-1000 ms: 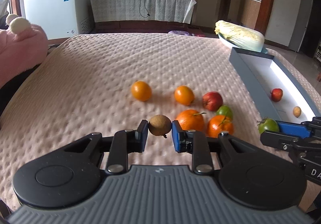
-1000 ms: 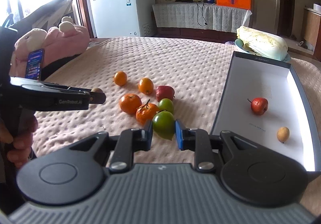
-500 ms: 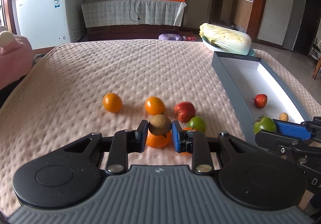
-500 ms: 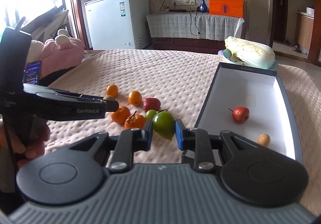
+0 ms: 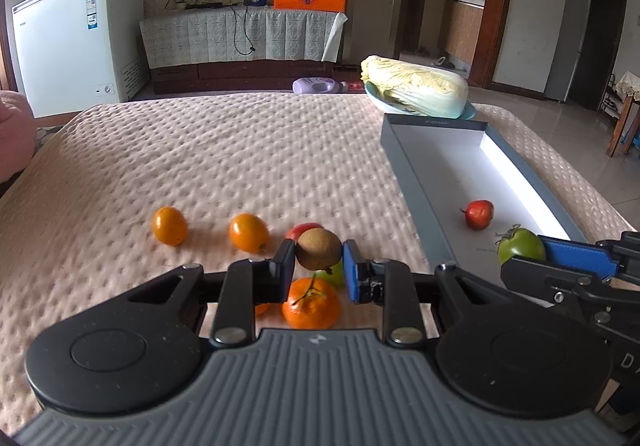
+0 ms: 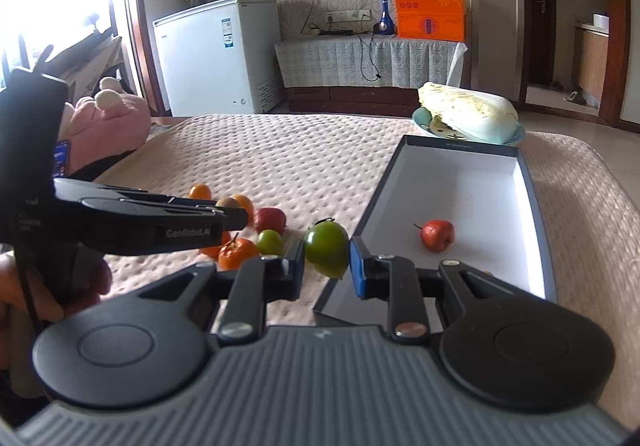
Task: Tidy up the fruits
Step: 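Carry the kiwi into the grey box and open the left gripper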
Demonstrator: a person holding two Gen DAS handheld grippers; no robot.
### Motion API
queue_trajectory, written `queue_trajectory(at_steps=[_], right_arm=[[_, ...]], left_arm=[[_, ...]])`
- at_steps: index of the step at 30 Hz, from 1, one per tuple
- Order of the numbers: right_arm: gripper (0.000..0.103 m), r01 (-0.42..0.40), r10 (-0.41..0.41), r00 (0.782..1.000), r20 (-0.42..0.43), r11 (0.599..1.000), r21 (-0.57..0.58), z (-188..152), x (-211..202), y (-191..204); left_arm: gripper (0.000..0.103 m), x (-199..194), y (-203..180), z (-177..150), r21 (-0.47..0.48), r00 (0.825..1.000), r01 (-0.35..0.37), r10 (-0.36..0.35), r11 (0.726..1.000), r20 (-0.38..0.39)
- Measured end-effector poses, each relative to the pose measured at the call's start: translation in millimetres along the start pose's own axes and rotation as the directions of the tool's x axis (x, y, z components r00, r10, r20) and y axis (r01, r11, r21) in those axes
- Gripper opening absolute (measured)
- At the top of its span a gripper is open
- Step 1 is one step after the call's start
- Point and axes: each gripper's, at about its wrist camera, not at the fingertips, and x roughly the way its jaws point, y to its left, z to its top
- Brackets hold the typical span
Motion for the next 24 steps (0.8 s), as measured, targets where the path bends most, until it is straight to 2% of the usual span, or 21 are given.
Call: queue_trajectory(at_steps=[24], right_arm=[[0.027,0.080,-0.082,0.996,0.025,0.994,0.075,-2,-34,-48]], left_arm=[[0.030,16,-79,18,0.035,0.989,0.129,-0.131,0.991,0.066]])
